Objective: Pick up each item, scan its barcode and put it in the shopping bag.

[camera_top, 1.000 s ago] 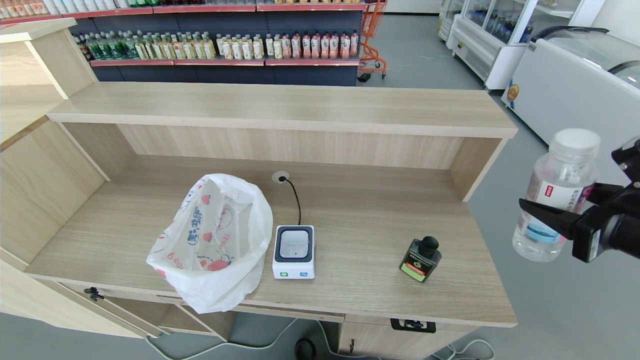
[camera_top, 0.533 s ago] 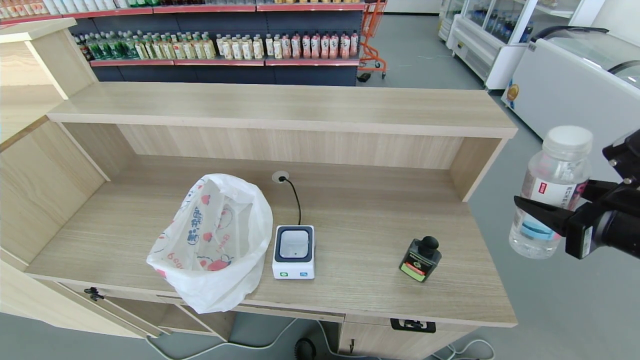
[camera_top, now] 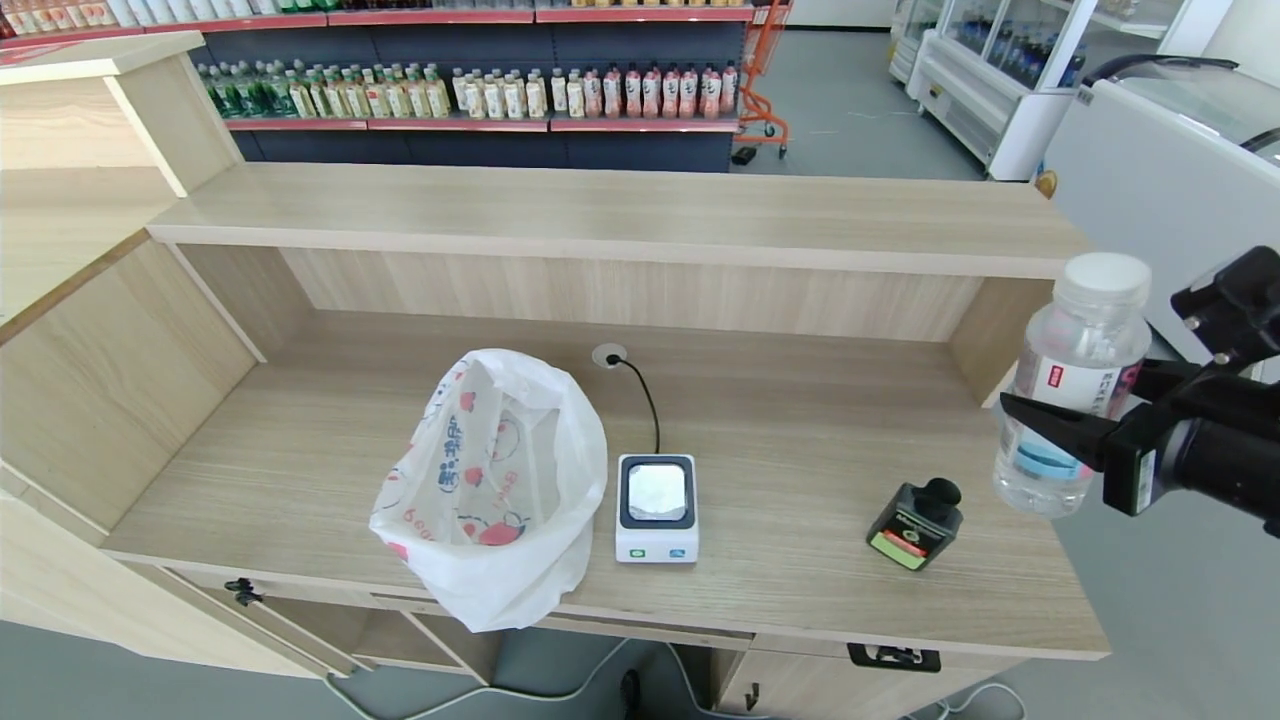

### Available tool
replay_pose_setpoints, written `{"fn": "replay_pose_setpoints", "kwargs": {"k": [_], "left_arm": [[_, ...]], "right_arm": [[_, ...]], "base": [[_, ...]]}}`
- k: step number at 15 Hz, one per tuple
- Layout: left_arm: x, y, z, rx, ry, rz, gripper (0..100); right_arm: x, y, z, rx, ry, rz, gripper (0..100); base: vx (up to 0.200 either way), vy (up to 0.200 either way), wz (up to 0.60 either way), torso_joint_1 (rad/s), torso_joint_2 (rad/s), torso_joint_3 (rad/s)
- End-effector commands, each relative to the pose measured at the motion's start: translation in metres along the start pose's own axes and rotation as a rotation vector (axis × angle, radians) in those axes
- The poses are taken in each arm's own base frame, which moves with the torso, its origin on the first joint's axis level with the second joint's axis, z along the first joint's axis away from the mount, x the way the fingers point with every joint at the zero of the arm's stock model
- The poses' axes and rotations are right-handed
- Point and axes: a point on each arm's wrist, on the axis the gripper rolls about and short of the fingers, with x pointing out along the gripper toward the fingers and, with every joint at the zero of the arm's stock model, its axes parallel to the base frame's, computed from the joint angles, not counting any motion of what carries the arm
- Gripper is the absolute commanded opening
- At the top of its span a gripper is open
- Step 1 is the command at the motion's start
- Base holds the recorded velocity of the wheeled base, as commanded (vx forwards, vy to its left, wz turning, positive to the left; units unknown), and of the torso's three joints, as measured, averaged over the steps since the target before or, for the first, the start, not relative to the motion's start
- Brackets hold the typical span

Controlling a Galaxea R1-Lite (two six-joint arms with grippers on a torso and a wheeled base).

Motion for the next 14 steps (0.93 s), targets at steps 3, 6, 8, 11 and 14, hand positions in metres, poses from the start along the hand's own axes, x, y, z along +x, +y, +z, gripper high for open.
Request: {"fn": "replay_pose_setpoints", "kwargs": {"k": [3,6,8,11,14], "left_arm": [[0.000,0.000,0.000,0.003,-0.001,-0.002,100],[0.000,0.000,0.000,0.003,-0.001,-0.002,100],[0.000,0.000,0.000,0.003,-0.001,-0.002,100],[0.000,0.000,0.000,-0.001,-0.001,-0.001,100],[0.000,0.000,0.000,-0.001,-0.001,-0.002,100]], "right_arm": [[0.065,0.005,-0.013,0.005,-0.027,0.010,0],[0.124,0.021,-0.012,0.013,-0.110,0.056,0],[0.147,0.037,-0.007,0.005,-0.135,0.117,0],[0.159,0.056,-0.011,-0.025,-0.137,0.193,0],[0.160,0.063,-0.019,-0.090,-0.179,0.238,0]], "base": [[0.000,0.200,0.00,0.001,0.01,0.001],[0.000,0.200,0.00,0.004,0.01,0.004],[0.000,0.100,0.00,0.001,0.00,0.001],[0.000,0.000,0.00,0.000,0.00,0.000],[0.000,0.000,0.00,0.000,0.00,0.000]]}}
